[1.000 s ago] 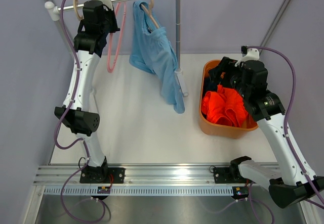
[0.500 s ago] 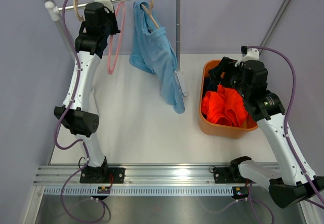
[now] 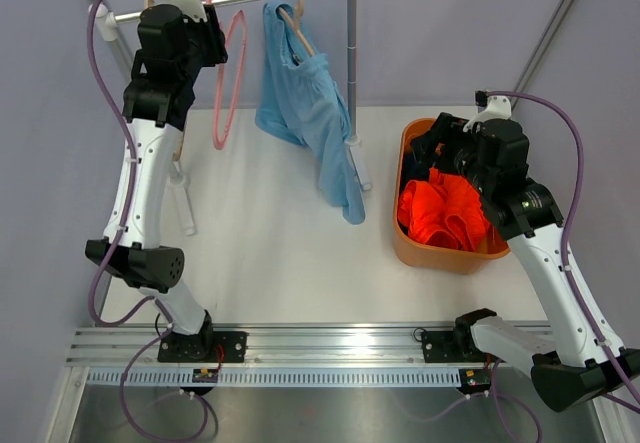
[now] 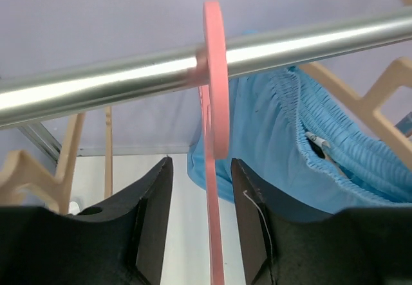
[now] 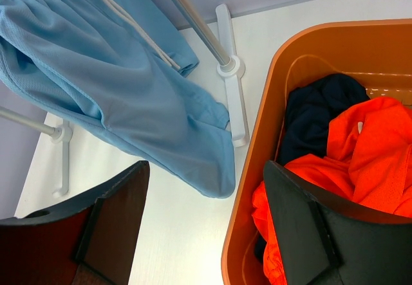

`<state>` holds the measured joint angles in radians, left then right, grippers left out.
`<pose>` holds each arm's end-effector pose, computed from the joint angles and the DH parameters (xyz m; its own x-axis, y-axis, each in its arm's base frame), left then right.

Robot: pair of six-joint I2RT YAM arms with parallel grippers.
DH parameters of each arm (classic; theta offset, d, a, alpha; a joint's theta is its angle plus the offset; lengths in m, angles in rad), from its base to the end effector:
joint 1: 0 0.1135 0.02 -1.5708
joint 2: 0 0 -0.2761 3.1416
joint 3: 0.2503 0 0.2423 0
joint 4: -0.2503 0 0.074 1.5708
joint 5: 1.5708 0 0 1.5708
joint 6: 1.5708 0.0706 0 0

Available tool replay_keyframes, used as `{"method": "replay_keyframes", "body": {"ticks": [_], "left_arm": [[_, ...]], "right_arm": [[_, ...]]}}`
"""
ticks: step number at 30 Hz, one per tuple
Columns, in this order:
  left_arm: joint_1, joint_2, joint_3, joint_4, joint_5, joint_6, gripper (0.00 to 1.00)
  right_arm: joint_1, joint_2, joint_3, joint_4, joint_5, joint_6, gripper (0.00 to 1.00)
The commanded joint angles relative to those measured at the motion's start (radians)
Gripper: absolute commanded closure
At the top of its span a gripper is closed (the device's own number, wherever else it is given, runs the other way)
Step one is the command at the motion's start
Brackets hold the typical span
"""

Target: Remove the shorts from the hanger

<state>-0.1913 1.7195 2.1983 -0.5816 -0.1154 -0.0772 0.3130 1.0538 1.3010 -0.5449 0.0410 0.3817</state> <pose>0.3795 -0.0652 0.5332 -0.1063 -0.0574 -0.9927 0.0684 0.9955 -0.0649 0.2241 0.0695 0.4268 -0.3597 0.2748 -0.8917 -0.1470 0.9270 0.3450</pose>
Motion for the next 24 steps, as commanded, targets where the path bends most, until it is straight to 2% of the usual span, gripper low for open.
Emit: {"method": "replay_keyframes", "body": {"ticks": [1, 7, 10, 11, 14, 19, 24], "left_arm": [[-0.023, -0.089, 0.003, 0.049, -0.012, 0.023, 0.55], [-0.103, -0.188, -0.031, 0.058, -0.053, 0.021, 0.54], [-0.184, -0.205, -0.038, 0.055, -0.107, -0.005, 0.55], [-0.247, -0.202, -0.038, 0.061, -0.125, -0.003, 0.55], [-0.347, -0.160, -0.025, 0.074, -0.222, 0.007, 0.46], [-0.396, -0.043, 0.077, 0.100, -0.246, -0.061, 0.45], [-0.412, 0.049, 0.089, 0.227, -0.299, -0.087, 0.41]], "right_arm": [[-0.003, -0.021, 0.000, 0.007, -0.013, -0.003, 0.21], [-0.003, -0.025, -0.002, 0.002, -0.010, -0.003, 0.20], [-0.002, -0.026, -0.002, -0.001, -0.010, -0.004, 0.21], [-0.002, -0.028, 0.000, -0.001, -0.009, -0.004, 0.21], [-0.003, -0.028, 0.004, -0.010, -0.012, -0.007, 0.21], [-0.002, -0.040, 0.007, -0.036, -0.001, -0.015, 0.21], [-0.002, -0.052, 0.006, -0.059, 0.023, -0.027, 0.20]]}}
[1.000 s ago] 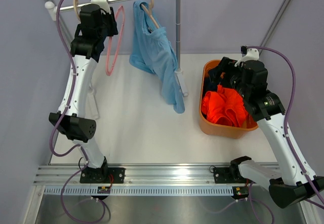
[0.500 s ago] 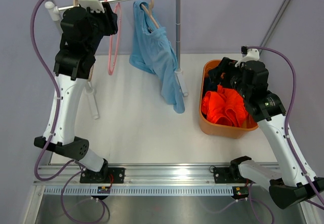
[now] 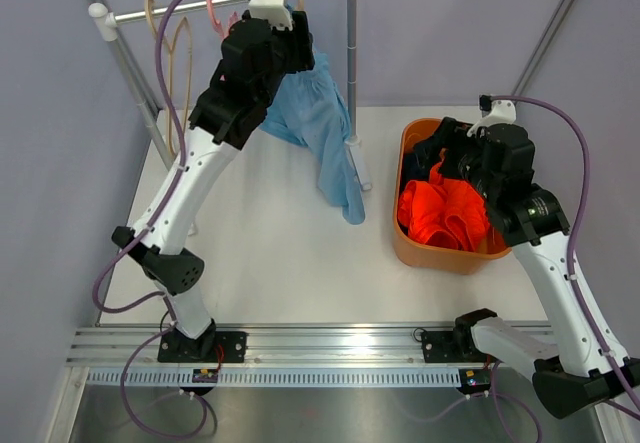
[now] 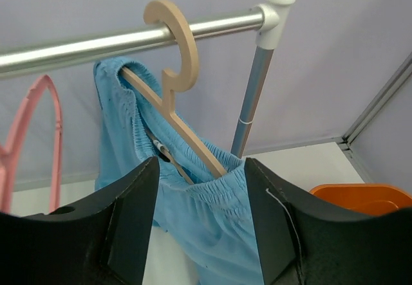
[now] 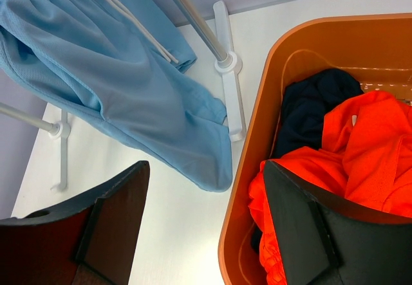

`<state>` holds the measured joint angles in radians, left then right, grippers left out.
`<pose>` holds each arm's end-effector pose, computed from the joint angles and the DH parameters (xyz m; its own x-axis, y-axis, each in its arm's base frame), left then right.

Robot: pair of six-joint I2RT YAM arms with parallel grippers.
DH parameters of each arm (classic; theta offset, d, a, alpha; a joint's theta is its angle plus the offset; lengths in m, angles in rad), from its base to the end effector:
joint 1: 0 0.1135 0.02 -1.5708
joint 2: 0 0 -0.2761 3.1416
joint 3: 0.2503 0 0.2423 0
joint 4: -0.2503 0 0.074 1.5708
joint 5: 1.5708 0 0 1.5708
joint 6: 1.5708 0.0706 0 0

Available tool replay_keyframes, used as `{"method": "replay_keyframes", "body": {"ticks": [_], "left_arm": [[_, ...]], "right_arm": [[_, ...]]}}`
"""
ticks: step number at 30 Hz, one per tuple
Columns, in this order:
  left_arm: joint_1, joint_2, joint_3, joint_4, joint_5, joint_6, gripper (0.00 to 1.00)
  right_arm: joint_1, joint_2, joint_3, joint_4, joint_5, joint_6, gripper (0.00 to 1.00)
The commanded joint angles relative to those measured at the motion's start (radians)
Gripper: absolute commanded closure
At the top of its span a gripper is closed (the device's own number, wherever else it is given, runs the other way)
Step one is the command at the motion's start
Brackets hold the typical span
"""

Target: Remove the shorts from the hanger

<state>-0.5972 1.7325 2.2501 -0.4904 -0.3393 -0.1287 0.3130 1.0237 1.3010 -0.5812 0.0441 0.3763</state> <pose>0.3268 -0.1938 0.5581 -0.0104 -0.1393 -0.9902 0.2559 0.9569 -0.1373 0.2137 0.0659 0.4280 -0.3631 0.2684 -0.8923 -0.1442 0.9299 0.3384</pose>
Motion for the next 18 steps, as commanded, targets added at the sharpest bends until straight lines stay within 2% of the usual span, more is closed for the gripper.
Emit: {"method": "replay_keyframes", "body": {"ticks": [1, 9, 18], "left_arm": [[-0.006, 0.051, 0.052, 0.148, -0.089, -0.034, 0.41], [0.004, 0.168, 0.111, 0.230, -0.165, -0.022, 0.40], [0.074, 0.274, 0.144, 0.276, -0.141, -0.095, 0.43]], "right_arm": [[-0.003, -0.025, 0.007, -0.026, 0.025, -0.023, 0.20], [-0.003, -0.040, 0.004, -0.046, 0.045, -0.033, 0.20], [-0.003, -0.062, -0.008, -0.057, 0.059, -0.048, 0.20]]}}
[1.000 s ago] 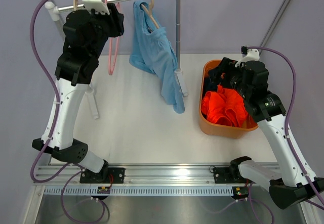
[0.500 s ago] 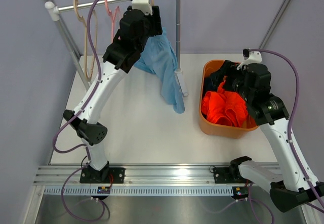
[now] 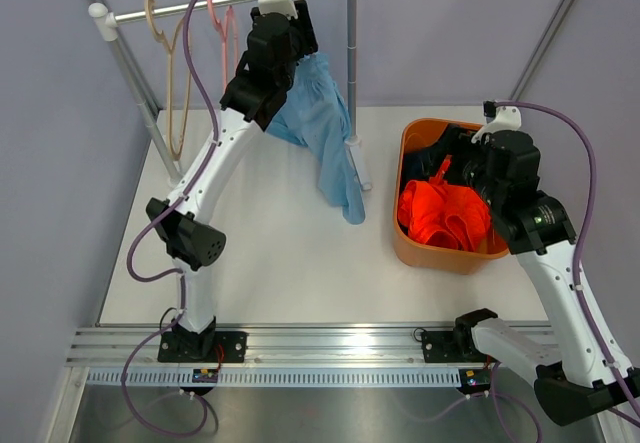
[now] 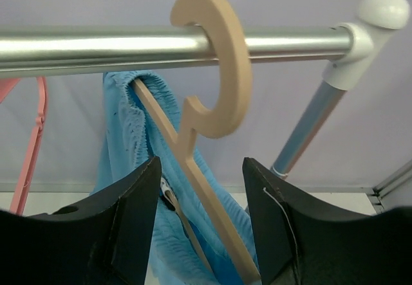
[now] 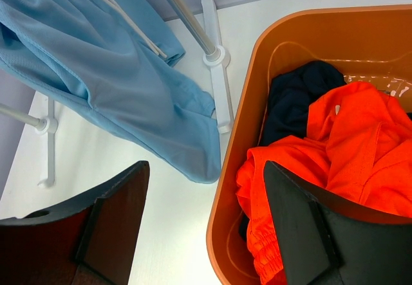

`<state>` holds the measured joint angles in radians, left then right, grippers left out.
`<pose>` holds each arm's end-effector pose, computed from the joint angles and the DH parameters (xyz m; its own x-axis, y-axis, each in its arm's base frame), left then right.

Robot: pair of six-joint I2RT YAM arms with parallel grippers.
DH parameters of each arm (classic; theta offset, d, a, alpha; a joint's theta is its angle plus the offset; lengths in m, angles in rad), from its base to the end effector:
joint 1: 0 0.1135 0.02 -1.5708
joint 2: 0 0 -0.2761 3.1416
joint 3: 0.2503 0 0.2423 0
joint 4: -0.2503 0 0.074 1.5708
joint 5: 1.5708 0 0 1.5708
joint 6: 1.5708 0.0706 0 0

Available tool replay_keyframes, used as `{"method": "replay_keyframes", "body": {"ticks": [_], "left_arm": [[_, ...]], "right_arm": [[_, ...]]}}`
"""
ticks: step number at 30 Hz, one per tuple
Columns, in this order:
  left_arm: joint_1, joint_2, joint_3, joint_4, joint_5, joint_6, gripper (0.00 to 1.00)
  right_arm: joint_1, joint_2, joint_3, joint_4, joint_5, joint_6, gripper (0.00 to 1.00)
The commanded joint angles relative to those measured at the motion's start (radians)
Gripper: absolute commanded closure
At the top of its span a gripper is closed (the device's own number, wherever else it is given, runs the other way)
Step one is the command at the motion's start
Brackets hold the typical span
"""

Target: Remove the shorts from the hanger

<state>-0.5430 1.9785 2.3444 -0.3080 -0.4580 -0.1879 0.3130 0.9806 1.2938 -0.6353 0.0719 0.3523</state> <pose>0.4136 -0.2132 0.5150 0.0327 -0.2154 -0.9760 0.0933 0.9729 -0.2116 0.1996 0.0593 0.4266 -0.3663 0.2432 -0.8982 -0.1235 0.9440 0.3060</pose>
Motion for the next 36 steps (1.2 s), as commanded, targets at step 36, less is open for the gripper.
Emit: {"method": "replay_keyframes", "body": {"ticks": [36], "left_arm": [[0.067, 0.083, 0.084, 0.023, 0.082, -0.010, 0.74]], "right_arm": [[-0.003, -0.026, -0.016, 0.009, 0.019, -0.021, 0.20]]}}
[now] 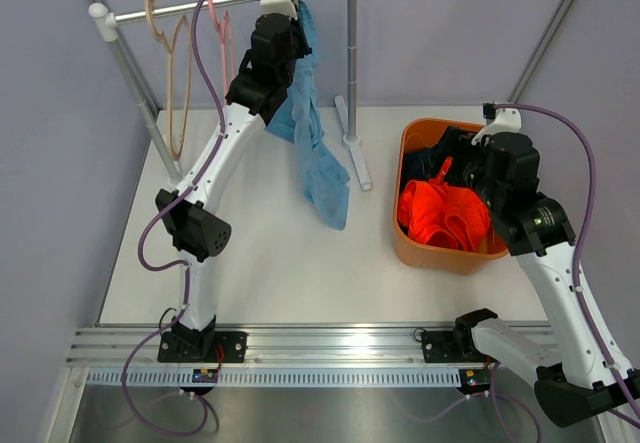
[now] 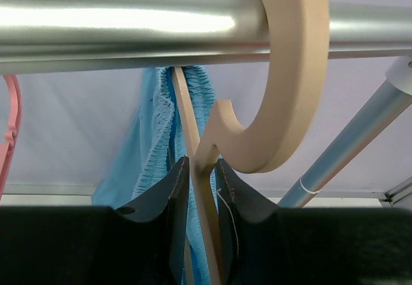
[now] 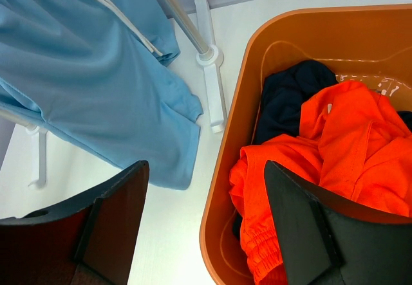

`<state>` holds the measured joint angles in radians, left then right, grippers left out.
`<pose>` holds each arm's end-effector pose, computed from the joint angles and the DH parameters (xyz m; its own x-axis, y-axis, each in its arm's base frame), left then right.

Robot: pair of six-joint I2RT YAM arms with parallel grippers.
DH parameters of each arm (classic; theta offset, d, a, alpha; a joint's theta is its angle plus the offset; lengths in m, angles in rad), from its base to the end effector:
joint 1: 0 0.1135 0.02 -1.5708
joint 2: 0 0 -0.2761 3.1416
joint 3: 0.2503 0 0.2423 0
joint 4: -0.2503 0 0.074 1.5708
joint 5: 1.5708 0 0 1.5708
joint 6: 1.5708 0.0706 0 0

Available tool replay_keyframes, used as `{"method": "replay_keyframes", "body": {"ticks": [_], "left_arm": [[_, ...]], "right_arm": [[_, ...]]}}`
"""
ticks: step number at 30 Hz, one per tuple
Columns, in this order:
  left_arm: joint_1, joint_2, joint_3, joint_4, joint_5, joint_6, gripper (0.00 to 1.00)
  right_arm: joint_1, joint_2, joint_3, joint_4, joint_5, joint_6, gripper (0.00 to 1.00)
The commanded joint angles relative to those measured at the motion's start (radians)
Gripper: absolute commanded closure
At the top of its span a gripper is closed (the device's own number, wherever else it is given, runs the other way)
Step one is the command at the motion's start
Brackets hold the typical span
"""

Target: Remove the shorts from the hanger

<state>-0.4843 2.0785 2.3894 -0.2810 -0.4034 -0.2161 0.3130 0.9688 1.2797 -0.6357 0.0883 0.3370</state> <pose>0.4538 -0.2074 0.4879 0.0085 -0.2273 -0.9738 0.0848 0.9705 -0.2258 0.1975 0.0574 0.4240 -0.3617 0.2292 -0.9037 -0.1140 0.9512 0.2868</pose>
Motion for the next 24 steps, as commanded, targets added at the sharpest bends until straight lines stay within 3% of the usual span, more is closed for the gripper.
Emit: {"method": "replay_keyframes", "body": {"ticks": [1, 9, 16, 24], "left_arm": [[0.009, -0.012, 0.040, -0.003, 0.029, 0.021, 0.74], [0.009, 0.002, 0.050, 0.000, 0.072, 0.041, 0.68], [0.009, -0.011, 0.057, -0.035, 0.084, 0.060, 1.00], [0.009, -0.069, 0.056, -0.021, 0.080, 0.101, 1.00]], "right_arm": [[-0.002, -0.013, -0.003, 0.011, 0.001, -0.006, 0.20], [-0.003, -0.010, -0.016, 0.019, -0.002, -0.007, 0.20], [-0.003, -0.009, -0.019, 0.025, -0.005, -0.006, 0.20], [-0.003, -0.004, -0.020, 0.034, -0.007, -0.001, 0.19]]}}
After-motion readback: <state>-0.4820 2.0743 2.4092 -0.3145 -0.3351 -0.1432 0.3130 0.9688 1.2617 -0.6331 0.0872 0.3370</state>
